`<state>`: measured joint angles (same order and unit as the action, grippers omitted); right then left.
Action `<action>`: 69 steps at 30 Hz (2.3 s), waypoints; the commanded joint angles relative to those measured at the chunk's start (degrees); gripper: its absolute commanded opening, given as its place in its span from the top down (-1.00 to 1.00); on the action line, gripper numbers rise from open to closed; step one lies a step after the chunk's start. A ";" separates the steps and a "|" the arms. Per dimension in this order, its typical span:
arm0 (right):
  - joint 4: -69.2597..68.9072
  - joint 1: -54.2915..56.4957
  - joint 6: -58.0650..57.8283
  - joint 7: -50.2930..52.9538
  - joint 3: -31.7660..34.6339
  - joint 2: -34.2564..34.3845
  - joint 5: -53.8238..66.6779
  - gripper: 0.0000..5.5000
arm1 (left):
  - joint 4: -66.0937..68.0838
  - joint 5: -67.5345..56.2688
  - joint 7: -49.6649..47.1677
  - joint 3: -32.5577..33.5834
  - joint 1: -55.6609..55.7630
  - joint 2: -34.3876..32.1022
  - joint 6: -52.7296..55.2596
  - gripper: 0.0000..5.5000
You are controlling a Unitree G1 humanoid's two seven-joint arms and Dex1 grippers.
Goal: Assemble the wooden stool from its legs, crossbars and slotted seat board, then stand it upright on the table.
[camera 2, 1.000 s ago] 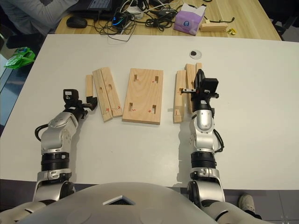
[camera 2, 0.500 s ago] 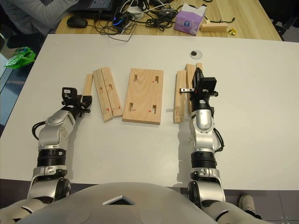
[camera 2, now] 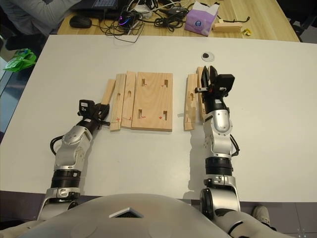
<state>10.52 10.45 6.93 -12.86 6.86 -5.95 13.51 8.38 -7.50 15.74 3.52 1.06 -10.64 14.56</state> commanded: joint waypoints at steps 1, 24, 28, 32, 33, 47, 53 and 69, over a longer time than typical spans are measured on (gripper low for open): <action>-6.96 2.59 -7.52 -2.33 -0.11 -0.76 4.94 0.43 | -0.41 0.67 -3.38 2.95 0.48 -0.64 -2.18 0.53; -26.31 5.32 -48.36 -4.55 4.41 0.70 53.55 -0.56 | -10.38 5.66 3.73 -7.25 7.70 -0.90 -24.04 0.53; -25.47 7.75 -48.96 -3.73 4.73 -0.05 54.36 -0.56 | -12.98 6.55 4.48 -9.74 7.53 -0.78 -23.97 0.53; -24.96 9.45 -48.81 -3.27 5.08 -0.41 54.44 -0.56 | -14.17 6.74 5.83 -11.54 8.48 -1.06 -24.63 0.53; -24.62 9.60 -48.72 -3.51 5.03 -0.43 54.20 -0.56 | -13.99 6.73 6.42 -12.04 8.61 -1.19 -25.22 0.53; -23.14 10.52 -47.15 -4.61 5.20 0.13 53.75 -0.39 | -10.91 7.91 9.14 -15.49 9.99 -0.99 -32.58 0.53; -22.17 10.85 -48.23 -4.03 5.99 0.11 55.72 -0.03 | -10.94 3.68 12.24 -15.82 9.60 -0.46 -32.87 0.53; -23.92 9.37 -48.83 -4.72 4.97 0.46 55.86 0.86 | -10.91 2.90 15.21 -17.63 9.04 -0.84 -33.63 0.53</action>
<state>-12.50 20.00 -41.80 -17.31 12.15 -5.55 68.72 -2.70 -5.06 30.54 -13.64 10.20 -11.26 -18.85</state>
